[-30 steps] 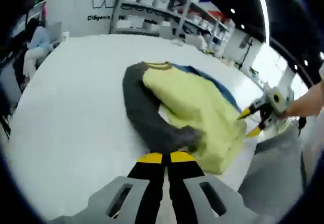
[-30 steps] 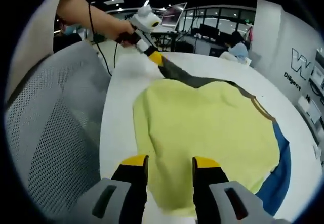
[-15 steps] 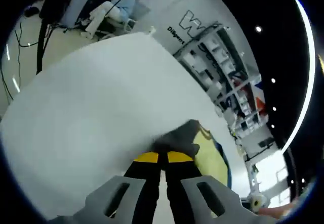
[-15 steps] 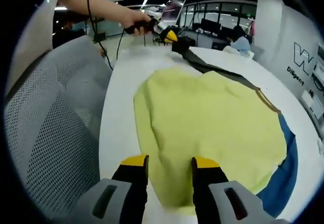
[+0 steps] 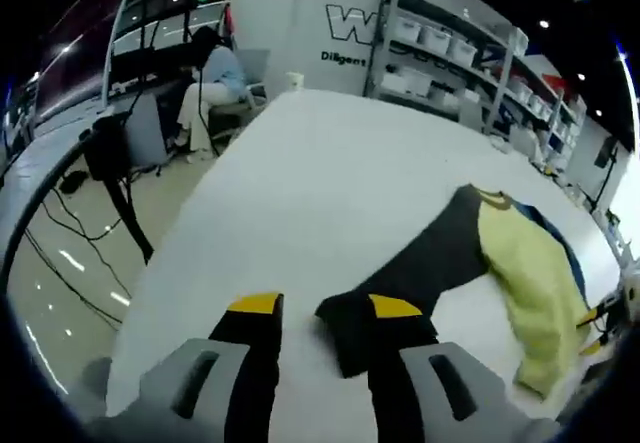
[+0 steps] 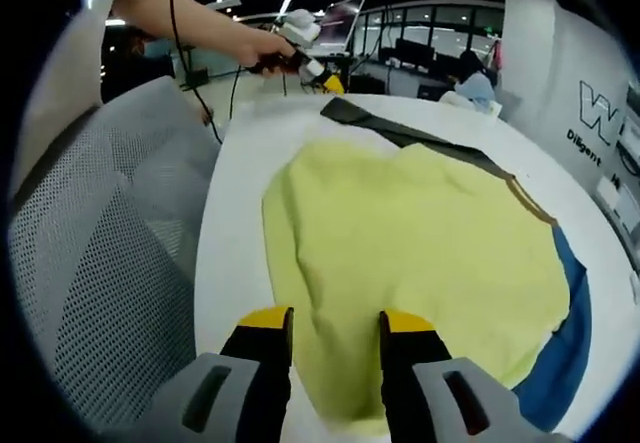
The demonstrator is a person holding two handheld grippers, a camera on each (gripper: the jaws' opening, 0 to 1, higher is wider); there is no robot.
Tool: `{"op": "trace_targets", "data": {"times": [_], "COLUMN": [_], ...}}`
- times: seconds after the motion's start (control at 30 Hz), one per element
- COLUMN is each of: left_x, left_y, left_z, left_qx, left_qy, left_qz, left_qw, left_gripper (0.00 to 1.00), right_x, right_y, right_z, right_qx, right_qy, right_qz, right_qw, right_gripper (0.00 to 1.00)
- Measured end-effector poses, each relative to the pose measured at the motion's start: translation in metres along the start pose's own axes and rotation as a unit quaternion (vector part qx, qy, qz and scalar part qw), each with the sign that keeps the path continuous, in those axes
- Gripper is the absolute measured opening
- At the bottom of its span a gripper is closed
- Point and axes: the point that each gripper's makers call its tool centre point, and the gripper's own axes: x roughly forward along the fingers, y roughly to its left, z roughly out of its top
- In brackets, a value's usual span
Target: Fold the garment on the visible template until the final outline fits inside the template.
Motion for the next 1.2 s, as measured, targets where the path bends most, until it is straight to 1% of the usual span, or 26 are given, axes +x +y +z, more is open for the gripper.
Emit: {"op": "trace_targets", "data": {"times": [0.03, 0.07, 0.1, 0.13, 0.2, 0.23, 0.3, 0.37, 0.43, 0.5, 0.57, 0.6, 0.63, 0.67, 0.73, 0.77, 0.8, 0.83, 0.9, 0.97, 1.0, 1.03, 1.1, 1.13, 1.17, 1.2], "left_x": [0.001, 0.002, 0.003, 0.003, 0.003, 0.004, 0.007, 0.012, 0.017, 0.024, 0.032, 0.036, 0.044, 0.051, 0.048, 0.049, 0.030, 0.026, 0.027, 0.025, 0.022, 0.019, 0.015, 0.012, 0.010, 0.007], "left_y": [-0.010, -0.024, -0.035, -0.045, -0.064, -0.069, -0.075, -0.080, -0.080, -0.079, -0.071, -0.068, -0.072, -0.070, -0.068, -0.067, -0.077, -0.080, -0.077, -0.068, -0.066, -0.064, -0.054, -0.046, -0.040, -0.029], "left_z": [-0.004, -0.007, -0.007, -0.011, -0.017, -0.021, -0.032, -0.037, -0.039, -0.043, -0.049, -0.052, -0.051, -0.051, -0.048, -0.049, -0.046, -0.047, -0.040, -0.030, -0.026, -0.018, -0.004, 0.007, 0.015, 0.025], "left_qx": [0.022, 0.066, 0.094, 0.130, 0.154, 0.178, 0.217, 0.242, 0.266, 0.271, 0.302, 0.305, 0.283, 0.287, 0.285, 0.283, 0.282, 0.268, 0.202, 0.191, 0.178, 0.143, 0.107, 0.071, 0.041, 0.003], "left_qy": [0.012, 0.021, 0.017, 0.024, 0.031, 0.035, 0.057, 0.063, 0.070, 0.077, 0.096, 0.107, 0.091, 0.096, 0.099, 0.101, 0.109, 0.113, 0.099, 0.083, 0.078, 0.064, 0.043, 0.025, 0.012, -0.003], "left_qz": [-0.023, -0.053, -0.078, -0.092, -0.133, -0.138, -0.148, -0.156, -0.151, -0.154, -0.145, -0.146, -0.152, -0.149, -0.147, -0.146, -0.143, -0.150, -0.158, -0.149, -0.150, -0.154, -0.149, -0.144, -0.141, -0.134], "left_qw": [0.9994, 0.9962, 0.9923, 0.9870, 0.9786, 0.9737, 0.9632, 0.9555, 0.9494, 0.9471, 0.9372, 0.9351, 0.9427, 0.9414, 0.9420, 0.9424, 0.9425, 0.9448, 0.9615, 0.9667, 0.9694, 0.9755, 0.9821, 0.9867, 0.9890, 0.9909], "left_gripper": [0.25, 0.25, 0.27, 0.29, 0.28, 0.29, 0.29, 0.29, 0.31, 0.30, 0.29, 0.27, 0.26, 0.26, 0.24, 0.16, 0.05, 0.06, 0.05, 0.04, 0.04, 0.04, 0.04, 0.04, 0.04, 0.04], "right_x": [0.000, 0.000, 0.000, 0.000, 0.001, 0.001, 0.001, 0.001, 0.001, 0.000, 0.000, 0.000, 0.000, 0.000, -0.001, -0.001, -0.001, -0.002, -0.002, -0.001, -0.001, -0.001, -0.001, -0.001, 0.000, 0.000], "right_y": [0.000, 0.000, 0.000, 0.000, -0.001, -0.001, -0.001, -0.001, -0.002, -0.001, -0.001, -0.001, -0.001, -0.001, -0.002, -0.002, -0.002, -0.002, -0.002, -0.002, -0.002, -0.002, -0.001, -0.001, 0.000, 0.000], "right_z": [0.001, 0.002, 0.002, 0.002, 0.002, 0.002, 0.001, 0.002, 0.002, 0.001, 0.000, 0.000, -0.001, -0.002, -0.002, -0.003, -0.003, -0.003, -0.004, -0.005, -0.006, -0.006, -0.007, -0.007, -0.007, -0.008], "right_qx": [0.001, 0.001, 0.000, 0.001, 0.001, 0.001, 0.001, 0.001, 0.001, 0.001, 0.001, 0.001, 0.001, 0.001, 0.003, 0.002, 0.003, 0.003, 0.004, 0.005, 0.005, 0.005, 0.005, 0.004, 0.004, 0.004], "right_qy": [-0.001, -0.002, -0.002, -0.003, -0.001, -0.001, 0.000, 0.000, 0.001, 0.002, 0.003, 0.004, 0.006, 0.005, 0.006, 0.007, 0.008, 0.008, 0.008, 0.010, 0.011, 0.011, 0.012, 0.012, 0.013, 0.013], "right_qz": [0.001, 0.001, 0.001, 0.001, 0.001, 0.002, 0.003, 0.003, 0.003, 0.003, 0.004, 0.005, 0.005, 0.005, 0.004, 0.005, 0.005, 0.005, 0.005, 0.005, 0.006, 0.006, 0.006, 0.007, 0.008, 0.008], "right_qw": [1.0000, 1.0000, 1.0000, 1.0000, 1.0000, 1.0000, 1.0000, 1.0000, 1.0000, 1.0000, 1.0000, 1.0000, 1.0000, 1.0000, 1.0000, 1.0000, 1.0000, 1.0000, 0.9999, 0.9999, 0.9999, 0.9999, 0.9999, 0.9999, 0.9999, 0.9999], "right_gripper": [0.29, 0.29, 0.29, 0.29, 0.29, 0.29, 0.28, 0.28, 0.28, 0.28, 0.28, 0.28, 0.28, 0.28, 0.28, 0.28, 0.28, 0.28, 0.28, 0.27, 0.27, 0.27, 0.27, 0.27, 0.27, 0.27]}}
